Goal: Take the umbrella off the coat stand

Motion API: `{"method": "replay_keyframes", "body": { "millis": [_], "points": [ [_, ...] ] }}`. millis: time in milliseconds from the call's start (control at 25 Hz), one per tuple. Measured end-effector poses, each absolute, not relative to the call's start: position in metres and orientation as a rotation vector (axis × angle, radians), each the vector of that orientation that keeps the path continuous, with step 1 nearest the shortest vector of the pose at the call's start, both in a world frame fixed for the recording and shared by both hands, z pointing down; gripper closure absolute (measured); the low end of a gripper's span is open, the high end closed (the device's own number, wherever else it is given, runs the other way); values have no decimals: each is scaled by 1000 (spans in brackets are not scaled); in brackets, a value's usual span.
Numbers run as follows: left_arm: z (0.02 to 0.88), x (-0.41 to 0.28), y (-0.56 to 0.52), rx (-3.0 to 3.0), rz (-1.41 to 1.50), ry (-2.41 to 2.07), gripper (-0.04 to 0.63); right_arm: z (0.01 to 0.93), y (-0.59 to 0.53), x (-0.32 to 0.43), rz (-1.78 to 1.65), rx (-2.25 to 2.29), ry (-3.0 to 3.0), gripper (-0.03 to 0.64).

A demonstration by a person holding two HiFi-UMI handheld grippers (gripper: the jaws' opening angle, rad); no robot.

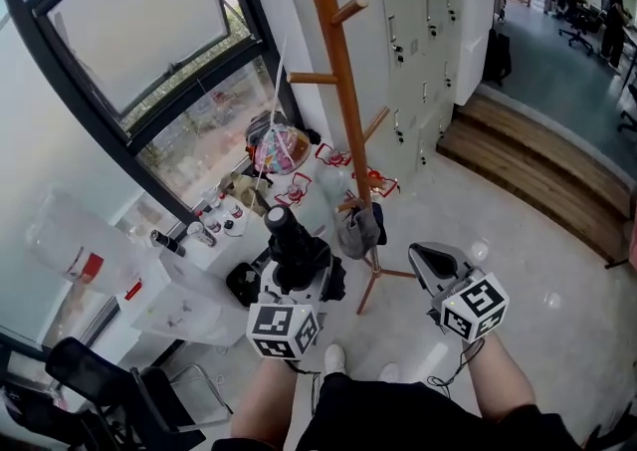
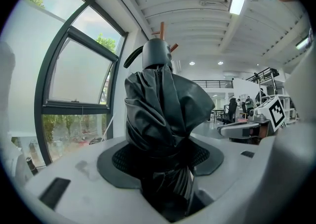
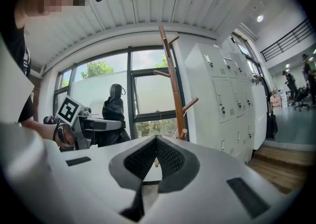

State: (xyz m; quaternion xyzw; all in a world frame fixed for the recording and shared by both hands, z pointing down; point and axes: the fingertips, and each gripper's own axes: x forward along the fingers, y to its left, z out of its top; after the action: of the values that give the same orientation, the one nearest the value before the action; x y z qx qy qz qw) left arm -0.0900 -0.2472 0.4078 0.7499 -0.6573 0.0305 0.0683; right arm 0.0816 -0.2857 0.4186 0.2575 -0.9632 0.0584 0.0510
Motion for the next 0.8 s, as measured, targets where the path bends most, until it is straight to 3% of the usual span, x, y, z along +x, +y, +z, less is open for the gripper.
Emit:
{"method": "replay_keyframes", "body": {
  "millis": [800],
  "points": [
    [441, -134, -139, 2309, 134, -1832, 347, 427, -195, -5, 189, 777, -2918, 563]
  ]
}}
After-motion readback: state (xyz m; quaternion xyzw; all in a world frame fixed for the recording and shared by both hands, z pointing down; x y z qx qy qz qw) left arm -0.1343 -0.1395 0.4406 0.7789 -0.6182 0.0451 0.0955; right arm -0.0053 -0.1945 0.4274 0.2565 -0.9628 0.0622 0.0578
